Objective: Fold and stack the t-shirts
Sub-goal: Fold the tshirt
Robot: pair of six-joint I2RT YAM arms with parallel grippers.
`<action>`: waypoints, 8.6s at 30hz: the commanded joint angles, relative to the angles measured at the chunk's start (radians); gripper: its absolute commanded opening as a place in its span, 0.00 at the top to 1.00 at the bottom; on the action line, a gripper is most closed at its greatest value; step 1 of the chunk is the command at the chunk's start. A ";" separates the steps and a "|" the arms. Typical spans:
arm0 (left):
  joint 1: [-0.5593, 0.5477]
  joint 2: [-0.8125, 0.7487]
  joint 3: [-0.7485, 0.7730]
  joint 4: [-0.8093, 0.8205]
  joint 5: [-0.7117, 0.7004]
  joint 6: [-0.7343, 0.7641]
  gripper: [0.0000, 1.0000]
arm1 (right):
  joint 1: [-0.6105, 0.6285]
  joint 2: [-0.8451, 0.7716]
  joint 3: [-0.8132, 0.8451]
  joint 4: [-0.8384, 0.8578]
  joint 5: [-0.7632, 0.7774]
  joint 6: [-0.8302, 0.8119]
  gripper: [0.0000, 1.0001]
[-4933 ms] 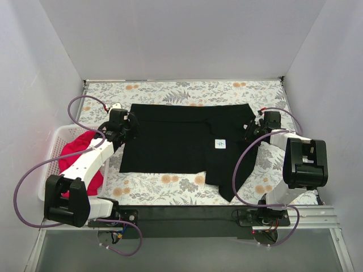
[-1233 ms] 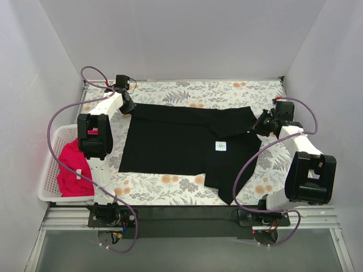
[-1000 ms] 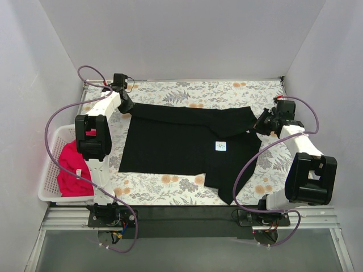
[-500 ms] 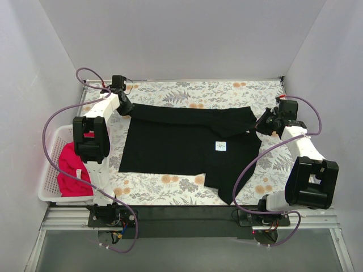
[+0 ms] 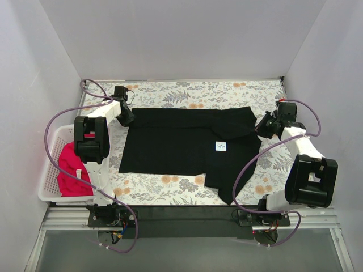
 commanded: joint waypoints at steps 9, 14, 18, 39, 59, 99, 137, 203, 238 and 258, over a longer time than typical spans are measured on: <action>0.013 -0.033 -0.029 0.015 -0.055 -0.011 1.00 | -0.009 0.045 -0.044 -0.008 0.034 -0.018 0.99; 0.018 -0.036 -0.011 0.004 -0.061 -0.001 1.00 | -0.009 0.024 -0.032 -0.027 0.011 -0.022 0.99; 0.018 -0.033 -0.005 -0.001 -0.058 0.000 1.00 | -0.007 0.011 -0.022 -0.044 0.008 -0.022 0.99; 0.025 -0.098 -0.003 0.005 -0.045 0.009 0.72 | 0.002 0.042 -0.060 -0.001 -0.015 -0.029 0.52; 0.024 0.000 0.170 0.151 0.206 0.154 0.59 | -0.106 0.572 0.454 0.275 -0.269 0.092 0.44; 0.045 0.213 0.178 0.061 0.080 0.052 0.82 | -0.153 0.587 0.361 0.436 -0.227 0.161 0.99; 0.022 0.003 0.207 0.057 0.209 0.101 0.37 | -0.064 0.211 0.111 0.215 0.006 -0.066 0.59; -0.815 0.204 0.305 0.229 0.159 -0.104 1.00 | 0.108 -0.015 -0.240 0.166 0.019 -0.069 0.99; -0.800 0.178 0.463 -0.068 0.086 0.068 1.00 | 0.124 -0.200 -0.185 -0.097 -0.021 -0.052 0.99; -0.785 0.035 0.299 0.055 0.260 0.031 0.47 | 0.170 -0.130 -0.208 -0.006 0.010 -0.121 0.44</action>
